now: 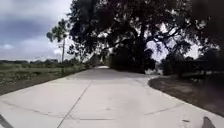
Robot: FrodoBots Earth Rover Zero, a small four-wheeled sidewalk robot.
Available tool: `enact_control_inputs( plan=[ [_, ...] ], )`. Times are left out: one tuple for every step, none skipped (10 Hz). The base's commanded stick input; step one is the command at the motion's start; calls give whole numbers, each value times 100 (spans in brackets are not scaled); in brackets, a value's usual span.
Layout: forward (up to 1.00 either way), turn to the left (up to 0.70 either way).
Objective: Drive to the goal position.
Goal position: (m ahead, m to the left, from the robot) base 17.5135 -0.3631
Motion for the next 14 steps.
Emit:
enact_control_inputs(
  plan=[
    [70, 0],
    [70, 0],
    [70, 0],
    [70, 0],
    [70, 0],
    [70, 0],
    [70, 0],
    [70, 0],
    [70, 0],
    [70, 0],
    [70, 0],
    [70, 0],
    [70, 0],
    [70, 0]
  ],
)
